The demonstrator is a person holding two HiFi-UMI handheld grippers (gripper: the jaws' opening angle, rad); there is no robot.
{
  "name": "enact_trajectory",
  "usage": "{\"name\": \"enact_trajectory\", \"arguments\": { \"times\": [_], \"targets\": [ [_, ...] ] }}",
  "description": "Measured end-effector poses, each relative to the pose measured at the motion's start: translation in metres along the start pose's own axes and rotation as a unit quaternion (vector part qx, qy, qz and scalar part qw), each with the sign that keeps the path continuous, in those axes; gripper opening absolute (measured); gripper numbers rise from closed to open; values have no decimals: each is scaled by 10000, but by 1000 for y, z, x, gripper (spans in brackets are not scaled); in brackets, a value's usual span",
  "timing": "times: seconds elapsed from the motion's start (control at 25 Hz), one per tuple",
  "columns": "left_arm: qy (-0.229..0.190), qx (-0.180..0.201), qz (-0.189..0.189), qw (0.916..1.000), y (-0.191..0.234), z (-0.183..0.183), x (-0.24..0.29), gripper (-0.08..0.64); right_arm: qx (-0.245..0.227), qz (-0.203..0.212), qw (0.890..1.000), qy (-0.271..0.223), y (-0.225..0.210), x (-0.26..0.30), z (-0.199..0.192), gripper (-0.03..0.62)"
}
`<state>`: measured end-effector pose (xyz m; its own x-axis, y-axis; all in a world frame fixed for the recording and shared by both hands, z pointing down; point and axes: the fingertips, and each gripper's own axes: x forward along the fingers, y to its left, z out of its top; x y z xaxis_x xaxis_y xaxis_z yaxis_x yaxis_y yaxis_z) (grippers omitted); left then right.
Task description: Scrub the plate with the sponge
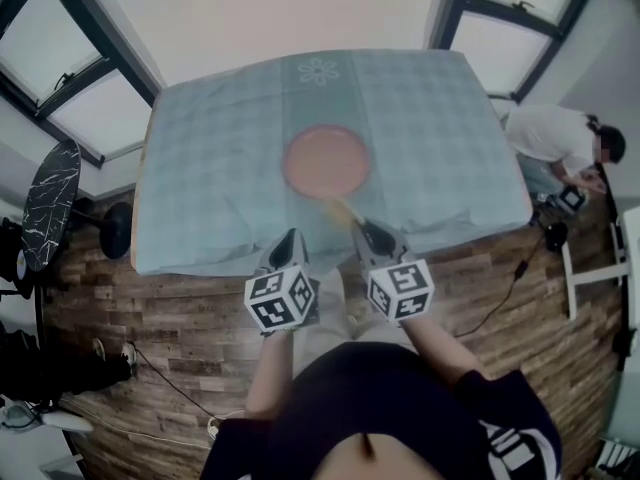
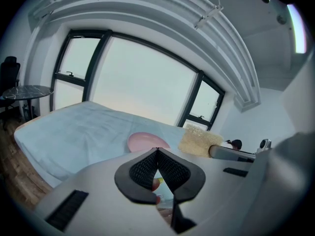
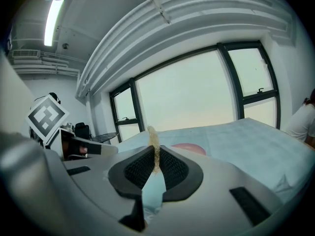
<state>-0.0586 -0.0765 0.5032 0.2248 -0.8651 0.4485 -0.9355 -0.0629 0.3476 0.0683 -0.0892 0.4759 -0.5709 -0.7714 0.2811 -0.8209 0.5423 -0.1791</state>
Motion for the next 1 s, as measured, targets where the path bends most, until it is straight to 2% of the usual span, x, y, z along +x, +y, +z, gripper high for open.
{"name": "enact_trajectory", "arguments": {
  "times": [0.44,1.0],
  "targets": [
    [138,314,-335,9989,5,39,82,9,-82,-388,9991,134,-47,57,12,35],
    [454,428,-440,9971,34,69,159,9,-345,-439,9969,546,-73,140,25,35]
  ]
}}
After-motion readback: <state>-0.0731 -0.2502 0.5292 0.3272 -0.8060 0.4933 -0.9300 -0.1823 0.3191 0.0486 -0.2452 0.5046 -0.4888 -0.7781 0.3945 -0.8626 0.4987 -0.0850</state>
